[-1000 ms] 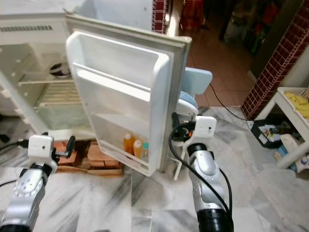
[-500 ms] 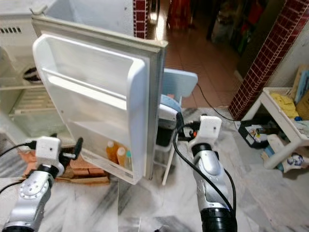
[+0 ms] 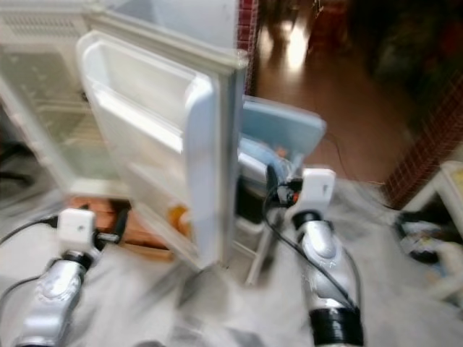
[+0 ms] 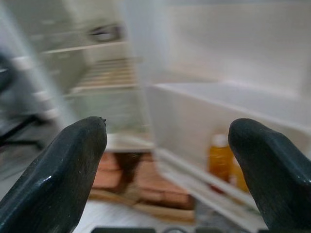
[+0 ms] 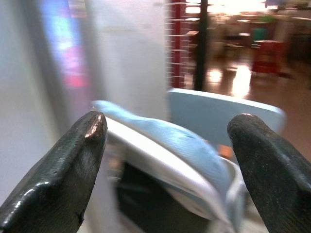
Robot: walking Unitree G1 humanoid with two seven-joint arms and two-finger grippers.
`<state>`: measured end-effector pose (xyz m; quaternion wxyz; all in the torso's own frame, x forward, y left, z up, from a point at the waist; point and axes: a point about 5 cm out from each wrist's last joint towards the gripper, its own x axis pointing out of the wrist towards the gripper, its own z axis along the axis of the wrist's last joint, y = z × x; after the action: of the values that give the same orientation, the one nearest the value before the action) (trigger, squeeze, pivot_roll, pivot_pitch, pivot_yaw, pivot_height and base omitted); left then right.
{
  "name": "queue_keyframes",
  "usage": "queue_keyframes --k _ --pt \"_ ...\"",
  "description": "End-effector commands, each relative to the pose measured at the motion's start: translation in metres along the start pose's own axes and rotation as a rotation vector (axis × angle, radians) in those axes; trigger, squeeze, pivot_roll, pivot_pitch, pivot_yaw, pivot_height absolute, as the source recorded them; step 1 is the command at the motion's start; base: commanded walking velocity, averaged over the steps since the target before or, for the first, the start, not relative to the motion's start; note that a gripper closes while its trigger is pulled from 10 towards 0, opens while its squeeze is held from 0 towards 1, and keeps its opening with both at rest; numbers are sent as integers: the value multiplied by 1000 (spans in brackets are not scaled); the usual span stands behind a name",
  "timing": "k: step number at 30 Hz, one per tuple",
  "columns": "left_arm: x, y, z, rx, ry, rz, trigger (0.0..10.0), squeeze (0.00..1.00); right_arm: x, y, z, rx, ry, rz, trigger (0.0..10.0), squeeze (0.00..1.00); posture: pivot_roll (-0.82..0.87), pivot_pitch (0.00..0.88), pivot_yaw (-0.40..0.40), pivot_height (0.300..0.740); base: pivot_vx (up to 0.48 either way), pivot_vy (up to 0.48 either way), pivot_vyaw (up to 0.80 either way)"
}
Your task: Restocking fridge
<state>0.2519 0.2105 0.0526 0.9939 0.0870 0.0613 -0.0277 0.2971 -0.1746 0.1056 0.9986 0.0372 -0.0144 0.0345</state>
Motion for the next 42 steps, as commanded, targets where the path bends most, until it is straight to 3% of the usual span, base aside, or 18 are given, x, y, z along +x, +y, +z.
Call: queue_keyframes --k 1,10,18,22,30,33,37,39,40,42 --pt "-3 6 2 24 1 14 10000 0 5 10 4 13 -20 40 10000 0 43 0 -14 740 0 0 750" --pt "-5 5 -3 -17 14 -1 10000 0 -3 11 -2 19 1 32 10000 0 25 0 -7 740 0 0 702" --pt "1 11 1 16 10 6 10000 0 0 6 -7 -24 51 -34 10000 0 16 0 3 740 0 0 0" --pt "0 7 -3 15 27 -11 10000 0 8 2 -7 -34 75 -74 10000 0 16 0 3 740 0 0 0" --pt "-5 7 -6 5 37 -11 10000 0 43 9 16 9 19 -78 10000 0 42 0 -5 740 0 0 0" --pt "-7 8 -7 6 42 -8 10000 0 56 11 25 54 12 -76 10000 0 47 0 -9 740 0 0 0" --pt "-7 7 -8 4 45 -8 10000 0 59 12 28 121 16 -57 10000 0 49 0 -11 740 0 0 0" --pt "-8 5 -10 0 53 -17 10000 0 58 30 33 232 -14 116 10000 0 44 0 -10 740 0 0 0" --pt "-8 5 -10 0 53 -17 10000 0 58 30 33 232 -14 116 10000 0 44 0 -10 740 0 0 0" --pt "-7 2 -12 2 60 -37 10000 0 37 60 51 425 -91 466 10000 0 37 0 -8 740 0 0 0"
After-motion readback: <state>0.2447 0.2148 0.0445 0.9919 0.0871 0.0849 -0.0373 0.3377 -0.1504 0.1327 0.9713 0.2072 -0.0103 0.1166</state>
